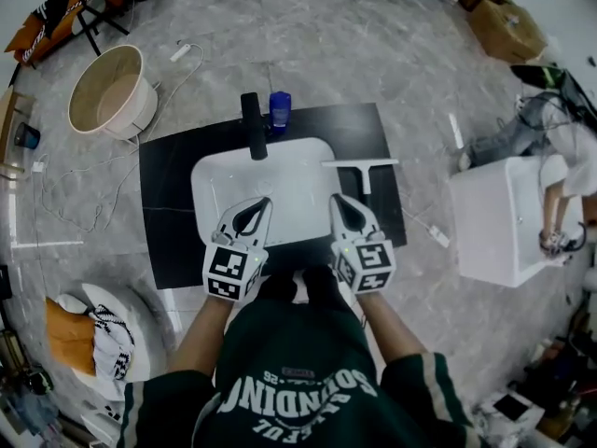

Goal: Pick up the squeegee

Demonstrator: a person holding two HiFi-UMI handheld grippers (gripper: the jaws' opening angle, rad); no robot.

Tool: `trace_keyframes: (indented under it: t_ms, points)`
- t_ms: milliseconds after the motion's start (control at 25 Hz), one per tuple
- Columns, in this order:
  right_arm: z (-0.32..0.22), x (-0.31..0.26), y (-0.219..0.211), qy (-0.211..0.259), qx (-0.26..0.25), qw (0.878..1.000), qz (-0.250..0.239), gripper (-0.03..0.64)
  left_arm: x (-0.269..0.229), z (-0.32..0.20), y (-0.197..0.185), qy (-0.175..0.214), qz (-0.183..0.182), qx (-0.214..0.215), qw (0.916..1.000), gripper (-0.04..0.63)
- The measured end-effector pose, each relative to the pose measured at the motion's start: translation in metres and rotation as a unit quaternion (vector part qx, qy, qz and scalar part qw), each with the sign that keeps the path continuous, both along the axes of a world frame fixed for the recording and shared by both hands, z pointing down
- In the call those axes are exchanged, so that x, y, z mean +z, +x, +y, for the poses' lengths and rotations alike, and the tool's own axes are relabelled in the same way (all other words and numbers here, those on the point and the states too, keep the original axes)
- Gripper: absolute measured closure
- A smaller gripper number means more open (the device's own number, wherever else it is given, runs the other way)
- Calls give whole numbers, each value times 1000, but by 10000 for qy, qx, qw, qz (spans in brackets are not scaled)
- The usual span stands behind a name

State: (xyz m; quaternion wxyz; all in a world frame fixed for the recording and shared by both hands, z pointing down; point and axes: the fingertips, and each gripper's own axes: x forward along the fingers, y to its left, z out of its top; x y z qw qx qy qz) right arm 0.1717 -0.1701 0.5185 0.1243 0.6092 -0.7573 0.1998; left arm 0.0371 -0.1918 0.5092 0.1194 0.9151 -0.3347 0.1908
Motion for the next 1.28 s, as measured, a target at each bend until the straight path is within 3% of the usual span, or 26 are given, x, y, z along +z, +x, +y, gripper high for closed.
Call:
trace_keyframes:
  t_ms: [400,840,960,1280]
  points:
    - [-24,12,18,-25,-543,9983,-188,616,1,-16,9,-112,-129,-879,9960,594]
    - [-26,24,50,-60,-630,9980,-43,614,8,-13,34,-210,-133,-1039,9943,594]
    - [-23,29,54,-172,-592,9981,-27,545,11,-11,40,-231,-119,-1018,9945,594]
    - [-12,36,74,-310,-350,9988,118,448,17,-12,57,-278,-81,-862,9959,594]
